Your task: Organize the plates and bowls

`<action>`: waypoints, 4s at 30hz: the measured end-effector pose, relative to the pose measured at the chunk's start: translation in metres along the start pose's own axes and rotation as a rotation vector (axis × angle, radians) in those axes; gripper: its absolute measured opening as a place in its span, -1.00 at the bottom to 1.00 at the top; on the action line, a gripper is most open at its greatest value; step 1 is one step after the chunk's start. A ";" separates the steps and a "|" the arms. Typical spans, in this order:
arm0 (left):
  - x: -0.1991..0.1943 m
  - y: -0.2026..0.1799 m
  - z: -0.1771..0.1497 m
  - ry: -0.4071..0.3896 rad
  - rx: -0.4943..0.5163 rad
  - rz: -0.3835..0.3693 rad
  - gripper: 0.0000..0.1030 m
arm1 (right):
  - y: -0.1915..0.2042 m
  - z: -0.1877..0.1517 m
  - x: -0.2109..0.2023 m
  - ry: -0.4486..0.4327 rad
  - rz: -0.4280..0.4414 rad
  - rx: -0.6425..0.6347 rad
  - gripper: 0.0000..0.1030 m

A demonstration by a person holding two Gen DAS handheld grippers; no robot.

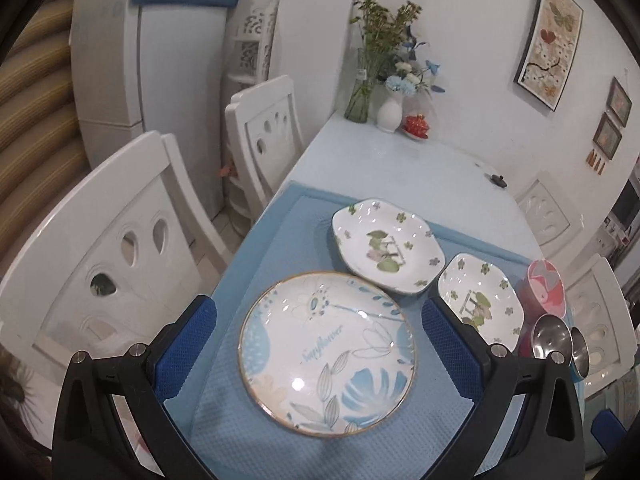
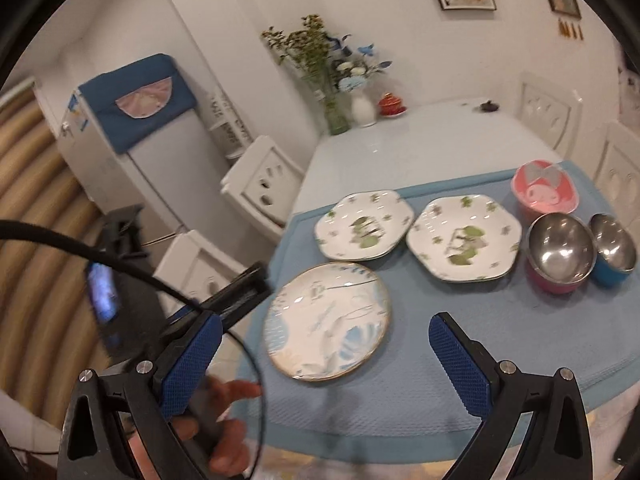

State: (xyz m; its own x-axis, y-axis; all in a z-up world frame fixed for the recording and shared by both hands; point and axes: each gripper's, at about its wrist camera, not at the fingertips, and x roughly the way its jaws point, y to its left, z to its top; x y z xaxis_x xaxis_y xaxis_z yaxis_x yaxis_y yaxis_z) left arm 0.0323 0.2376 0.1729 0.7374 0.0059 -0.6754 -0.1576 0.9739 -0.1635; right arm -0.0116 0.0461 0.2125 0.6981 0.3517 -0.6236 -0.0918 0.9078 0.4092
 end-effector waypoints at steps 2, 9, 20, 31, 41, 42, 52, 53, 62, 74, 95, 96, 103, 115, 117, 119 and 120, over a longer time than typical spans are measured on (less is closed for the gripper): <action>-0.001 0.000 -0.001 -0.014 -0.013 -0.006 0.99 | 0.005 -0.002 -0.003 -0.005 -0.008 -0.032 1.00; 0.019 -0.001 -0.018 0.199 -0.045 -0.188 0.98 | -0.002 0.001 -0.010 -0.040 -0.122 -0.061 1.00; 0.047 0.061 -0.039 0.377 -0.290 -0.142 0.97 | -0.043 -0.003 0.025 0.203 0.257 -0.036 1.00; 0.008 0.038 -0.060 0.388 -0.320 -0.270 0.97 | -0.092 -0.013 0.056 -0.041 -0.514 0.311 1.00; 0.006 -0.013 -0.108 0.517 -0.092 -0.294 0.92 | -0.104 -0.029 0.069 -0.025 -0.250 0.455 1.00; 0.006 -0.011 -0.107 0.501 -0.070 -0.277 0.92 | -0.108 -0.029 0.067 -0.031 -0.221 0.463 1.00; 0.048 0.033 -0.099 0.502 -0.045 -0.099 0.92 | -0.090 -0.034 0.118 0.176 -0.003 0.342 1.00; 0.053 0.040 -0.096 0.479 -0.041 -0.061 0.92 | -0.083 -0.035 0.125 0.213 -0.026 0.278 1.00; 0.104 0.068 -0.049 0.351 0.091 0.066 0.92 | -0.056 -0.037 0.168 0.344 -0.171 -0.036 0.86; 0.146 0.056 -0.042 0.418 0.245 -0.060 0.54 | -0.063 -0.029 0.211 0.426 -0.153 -0.011 0.47; 0.165 0.063 -0.039 0.462 0.207 -0.121 -0.47 | -0.067 -0.029 0.252 0.462 -0.115 -0.003 -0.39; 0.166 0.064 -0.039 0.464 0.203 -0.127 -0.47 | -0.066 -0.029 0.254 0.461 -0.111 -0.007 -0.40; 0.168 0.068 -0.038 0.476 0.200 -0.177 -0.48 | -0.069 -0.029 0.258 0.441 -0.094 -0.026 -0.41; 0.133 0.070 -0.046 0.461 0.186 -0.255 -0.47 | -0.060 -0.034 0.229 0.448 -0.090 -0.102 -0.40; 0.118 0.071 -0.051 0.457 0.177 -0.261 -0.47 | -0.059 -0.039 0.217 0.457 -0.096 -0.087 -0.40; 0.104 0.073 -0.057 0.456 0.173 -0.262 -0.47 | -0.056 -0.047 0.201 0.467 -0.099 -0.067 -0.40; 0.097 0.073 -0.062 0.452 0.173 -0.262 -0.47 | -0.055 -0.052 0.195 0.468 -0.102 -0.063 -0.40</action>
State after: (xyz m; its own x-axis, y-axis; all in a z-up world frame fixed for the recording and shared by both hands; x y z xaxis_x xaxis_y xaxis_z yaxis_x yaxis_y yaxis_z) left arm 0.0516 0.2957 0.0510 0.3754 -0.3030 -0.8759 0.1322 0.9529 -0.2730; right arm 0.0932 0.0763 0.0338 0.3124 0.3124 -0.8971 -0.0924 0.9499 0.2986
